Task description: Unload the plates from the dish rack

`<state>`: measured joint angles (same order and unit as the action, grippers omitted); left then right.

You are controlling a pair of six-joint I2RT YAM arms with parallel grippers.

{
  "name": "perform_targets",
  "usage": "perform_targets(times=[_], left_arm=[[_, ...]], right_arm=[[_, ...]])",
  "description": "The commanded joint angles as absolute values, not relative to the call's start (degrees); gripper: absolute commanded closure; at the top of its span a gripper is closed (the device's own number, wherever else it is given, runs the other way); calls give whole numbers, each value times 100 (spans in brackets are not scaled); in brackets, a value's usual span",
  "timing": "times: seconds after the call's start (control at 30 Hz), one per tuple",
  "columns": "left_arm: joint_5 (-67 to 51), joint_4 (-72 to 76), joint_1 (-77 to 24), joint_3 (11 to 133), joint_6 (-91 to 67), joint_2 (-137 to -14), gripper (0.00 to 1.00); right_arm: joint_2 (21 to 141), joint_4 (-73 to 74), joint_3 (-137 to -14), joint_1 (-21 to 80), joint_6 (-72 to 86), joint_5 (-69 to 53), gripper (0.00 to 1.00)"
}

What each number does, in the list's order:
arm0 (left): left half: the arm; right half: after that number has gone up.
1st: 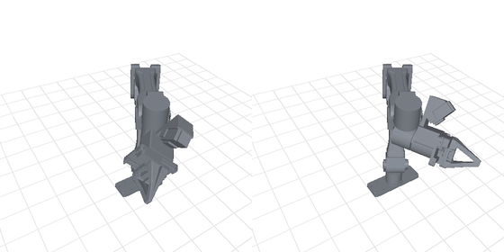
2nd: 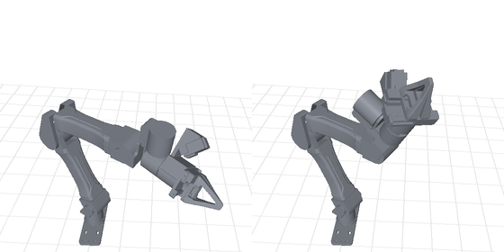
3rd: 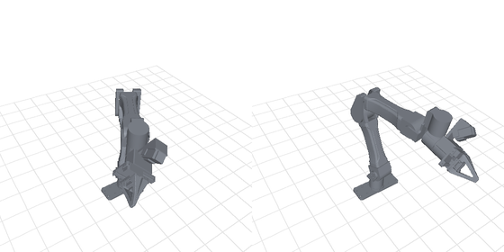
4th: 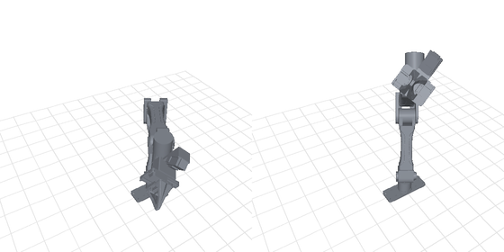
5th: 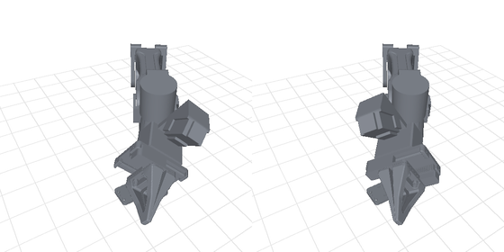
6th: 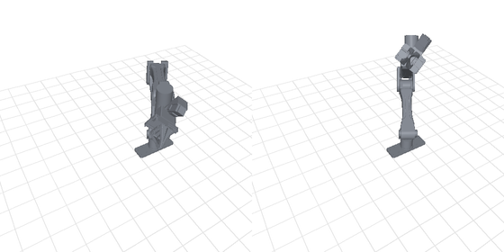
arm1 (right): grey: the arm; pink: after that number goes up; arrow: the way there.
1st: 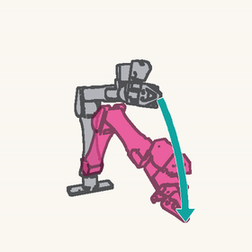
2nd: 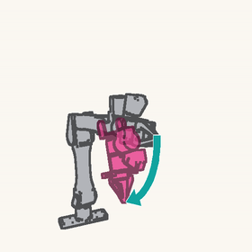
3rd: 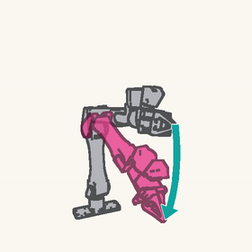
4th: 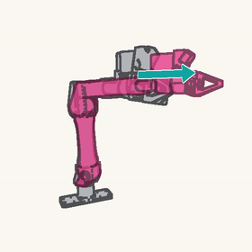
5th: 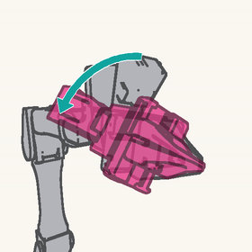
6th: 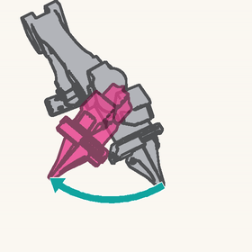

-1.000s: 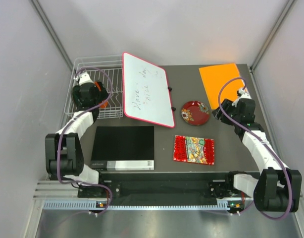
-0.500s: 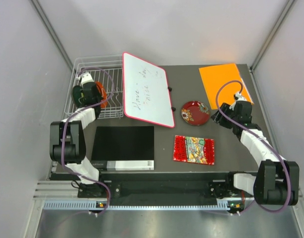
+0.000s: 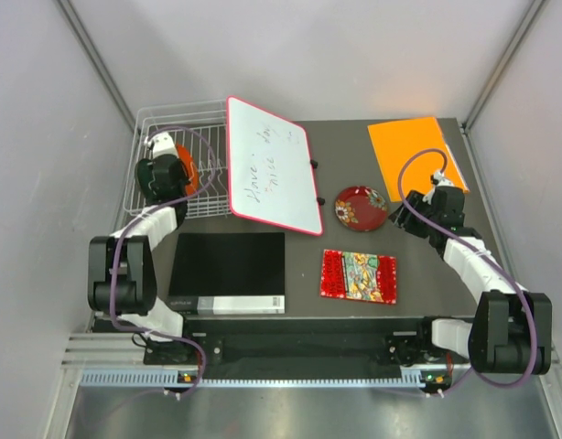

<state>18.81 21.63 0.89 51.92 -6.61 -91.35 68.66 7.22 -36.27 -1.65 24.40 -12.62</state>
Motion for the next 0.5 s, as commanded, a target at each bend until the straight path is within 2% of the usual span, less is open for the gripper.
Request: perform_targets(times=[0.0,0.23,0.33,0.47], left_arm=[[2844,2531,-403,5300,113,-8429,100],[4287,2514,-905,5326,738,-7999,100],[4438,2059,-940,5405,424,-7630,100],[4063,1241,-984,5685,-165,-6937,100]], right_arm=[[6794,527,-3621,-97,2338,-1274,47],[6531,685,-3630,-97,2329,-1274,44],[6320,773,-3639,-97,2355,-1292,43],[6074,922,-3647,-88,2391,-1380,41]])
